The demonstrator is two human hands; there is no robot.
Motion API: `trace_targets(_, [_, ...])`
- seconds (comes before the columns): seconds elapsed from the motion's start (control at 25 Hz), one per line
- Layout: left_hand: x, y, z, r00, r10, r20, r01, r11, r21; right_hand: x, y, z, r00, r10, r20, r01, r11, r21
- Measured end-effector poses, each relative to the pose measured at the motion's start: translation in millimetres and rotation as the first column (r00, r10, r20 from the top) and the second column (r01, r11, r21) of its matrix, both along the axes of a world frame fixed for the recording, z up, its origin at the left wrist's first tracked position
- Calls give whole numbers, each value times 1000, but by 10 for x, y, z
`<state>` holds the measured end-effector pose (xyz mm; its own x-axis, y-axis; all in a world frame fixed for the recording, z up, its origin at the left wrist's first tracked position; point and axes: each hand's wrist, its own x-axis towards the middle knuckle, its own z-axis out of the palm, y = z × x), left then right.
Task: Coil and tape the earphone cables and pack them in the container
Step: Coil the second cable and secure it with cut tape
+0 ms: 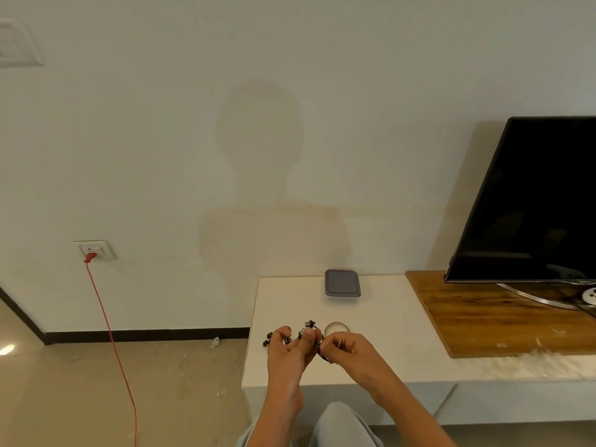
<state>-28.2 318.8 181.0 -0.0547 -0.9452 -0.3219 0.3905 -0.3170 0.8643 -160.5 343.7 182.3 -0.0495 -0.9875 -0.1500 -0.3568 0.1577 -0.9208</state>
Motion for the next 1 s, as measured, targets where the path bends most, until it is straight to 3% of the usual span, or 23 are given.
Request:
trace_targets(0.16, [10,-79,-110,998,5,-55,-2,999,44,83,-65,-187,960,-35,-277,-9,987,-158])
trace_targets(0.2, [12,-105,-128,996,13,-84,-7,998,69,95,-65,-208,960,-74,-271,21,981,-194])
trace_targets(0.36, [45,-264,-185,982,16,-186,8,992,125,102,-66,-307,966,-255,45,259,948,-188])
trace_targets(0.44, [55,-381,-236,981,-3,-196,30,991,133,75,-157,-380,875,-389,287,411,911,-20])
trace_targets(0.52, [52,-488,-309,983,-39,-181,66,987,144,15,-298,-427,708,-446,548,383,894,233])
trace_targets(0.56, [48,-532,-348,984,-63,-169,88,985,148,-20,-362,-440,652,-454,607,335,891,307])
trace_targets(0.76, [29,-798,-701,993,-69,-92,85,980,180,-135,-743,-682,756,-406,514,307,913,270])
trace_targets(0.88, [-9,-1082,-1040,999,14,-41,-3,965,263,-148,-1036,-1034,749,-456,481,359,889,284])
trace_targets(1.0, [-98,-1445,-1365,994,5,109,-41,944,327,-159,-1355,-1502,756,-499,423,401,865,303])
